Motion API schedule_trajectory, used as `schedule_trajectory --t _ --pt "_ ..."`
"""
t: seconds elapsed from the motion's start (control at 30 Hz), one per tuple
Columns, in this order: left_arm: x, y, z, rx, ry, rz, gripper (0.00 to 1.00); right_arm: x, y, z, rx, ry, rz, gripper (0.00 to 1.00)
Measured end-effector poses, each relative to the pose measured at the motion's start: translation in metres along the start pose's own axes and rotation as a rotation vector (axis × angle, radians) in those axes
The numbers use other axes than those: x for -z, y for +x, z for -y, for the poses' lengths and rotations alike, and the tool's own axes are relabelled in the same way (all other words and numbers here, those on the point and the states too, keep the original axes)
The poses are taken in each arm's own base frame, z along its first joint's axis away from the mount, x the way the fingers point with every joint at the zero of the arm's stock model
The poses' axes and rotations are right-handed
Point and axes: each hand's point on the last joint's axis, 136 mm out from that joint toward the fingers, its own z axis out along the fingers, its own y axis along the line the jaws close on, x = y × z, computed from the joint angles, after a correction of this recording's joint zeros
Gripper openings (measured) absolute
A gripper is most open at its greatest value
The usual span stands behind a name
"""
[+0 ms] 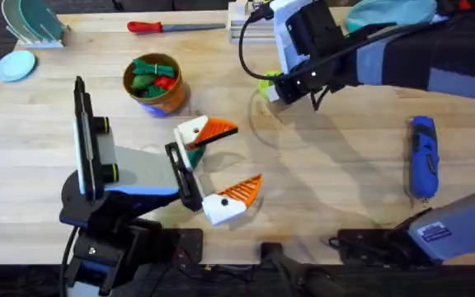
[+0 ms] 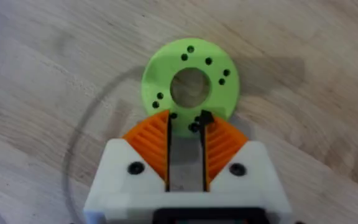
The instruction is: Pick up the gripper from the table and insert it into the empty holder that is missing its gripper. Then pick up a screw, insert it into the mounting hole, and use the screwdriver to tighten it. Finally, clean up the table by picking up the vegetable and placing it into the bucket.
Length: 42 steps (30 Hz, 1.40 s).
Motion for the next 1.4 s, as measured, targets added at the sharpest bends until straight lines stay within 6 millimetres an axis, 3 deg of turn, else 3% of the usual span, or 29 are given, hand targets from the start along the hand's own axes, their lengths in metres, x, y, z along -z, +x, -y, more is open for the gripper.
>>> schedule_trajectory --t 0.3,0.43,0.9,1.03,1.2,1.4 --pt "0.0 0.0 0.0 0.0 0.0 0.0 0.991 -0.002 -0.001 0.004 0.003 0.024 -0.001 0.156" --pt "0.0 0.0 0.0 0.0 0.0 0.0 0.991 -0.001 -0.002 0.006 0.003 0.036 0.002 0.017" --pt "0.0 0.0 0.0 0.0 0.0 0.0 0.991 0.001 -0.006 0.007 0.001 0.037 0.017 0.007" --pt "0.0 0.0 0.0 0.0 0.0 0.0 0.991 0.017 -0.019 0.008 -0.002 0.039 0.067 0.006" --pt "0.0 0.0 0.0 0.0 0.0 0.0 0.991 0.054 -0.046 0.01 -0.033 0.039 0.174 0.006" --pt "0.0 0.0 0.0 0.0 0.0 0.0 0.991 0.086 -0.049 0.006 -0.049 0.029 0.206 0.006"
